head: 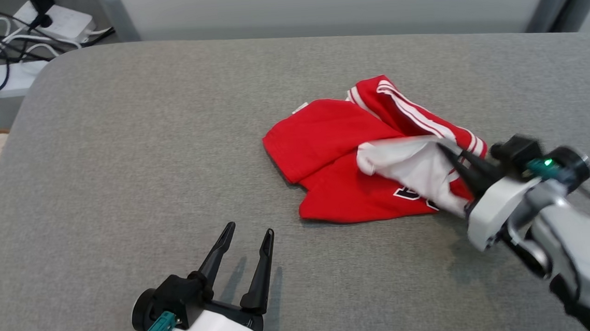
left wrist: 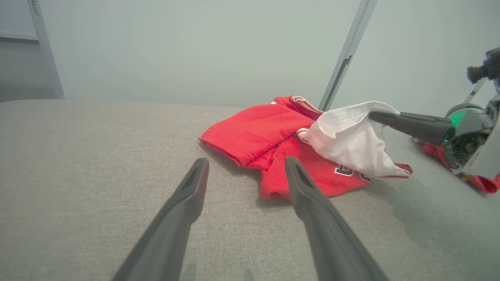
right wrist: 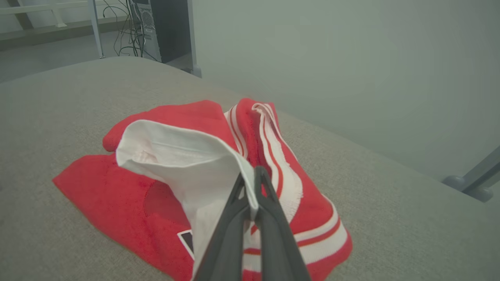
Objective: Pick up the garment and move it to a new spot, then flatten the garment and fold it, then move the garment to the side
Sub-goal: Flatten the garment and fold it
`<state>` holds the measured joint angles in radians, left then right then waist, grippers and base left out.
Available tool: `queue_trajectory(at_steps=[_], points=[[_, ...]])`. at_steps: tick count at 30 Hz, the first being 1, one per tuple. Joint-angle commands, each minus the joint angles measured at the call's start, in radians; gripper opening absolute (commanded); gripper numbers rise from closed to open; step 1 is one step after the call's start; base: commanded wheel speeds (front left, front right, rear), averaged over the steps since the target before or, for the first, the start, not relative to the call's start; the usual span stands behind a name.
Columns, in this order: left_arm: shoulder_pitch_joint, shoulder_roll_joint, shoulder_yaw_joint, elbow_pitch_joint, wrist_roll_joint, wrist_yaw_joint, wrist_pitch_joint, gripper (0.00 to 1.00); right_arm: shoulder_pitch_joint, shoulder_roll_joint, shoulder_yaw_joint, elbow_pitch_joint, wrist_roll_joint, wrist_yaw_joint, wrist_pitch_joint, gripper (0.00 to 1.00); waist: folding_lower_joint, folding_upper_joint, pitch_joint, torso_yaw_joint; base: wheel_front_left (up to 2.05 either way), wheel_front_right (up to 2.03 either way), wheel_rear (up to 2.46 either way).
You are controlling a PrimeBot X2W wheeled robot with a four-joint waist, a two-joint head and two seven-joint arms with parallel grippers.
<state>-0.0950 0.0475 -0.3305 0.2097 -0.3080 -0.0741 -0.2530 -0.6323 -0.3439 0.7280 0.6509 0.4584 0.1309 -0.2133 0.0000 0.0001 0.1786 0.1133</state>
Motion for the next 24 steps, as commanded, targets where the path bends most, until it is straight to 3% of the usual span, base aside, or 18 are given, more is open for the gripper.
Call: queue_trajectory(at_steps=[1, 11, 19, 24], points=[[-0.041, 0.003, 0.029, -0.021, 0.008, -0.005, -0.009, 1.00, -0.010, -0.013, -0.037, -0.043, 0.003, 0.000, -0.023, 0.00, 0.0000, -0.0001, -0.006, -0.024, 0.00, 0.00, 0.00], [-0.074, 0.003, 0.008, 0.014, 0.022, -0.022, -0.009, 1.00, 0.022, -0.072, -0.386, -0.218, -0.088, 0.000, -0.046, 0.00, 0.0000, -0.0001, -0.010, -0.117, 0.00, 0.00, 0.00], [-0.117, 0.003, -0.028, 0.076, 0.041, -0.039, -0.009, 1.00, 0.076, -0.069, -0.537, -0.276, -0.147, 0.000, -0.036, 0.00, 0.0000, -0.0001, -0.002, -0.145, 0.00, 0.00, 0.00], [-0.158, 0.003, -0.041, 0.116, 0.069, -0.046, -0.009, 1.00, 0.094, -0.053, -0.557, -0.304, -0.180, 0.000, -0.029, 0.00, 0.0000, -0.0001, 0.006, -0.154, 0.00, 0.00, 0.00]])
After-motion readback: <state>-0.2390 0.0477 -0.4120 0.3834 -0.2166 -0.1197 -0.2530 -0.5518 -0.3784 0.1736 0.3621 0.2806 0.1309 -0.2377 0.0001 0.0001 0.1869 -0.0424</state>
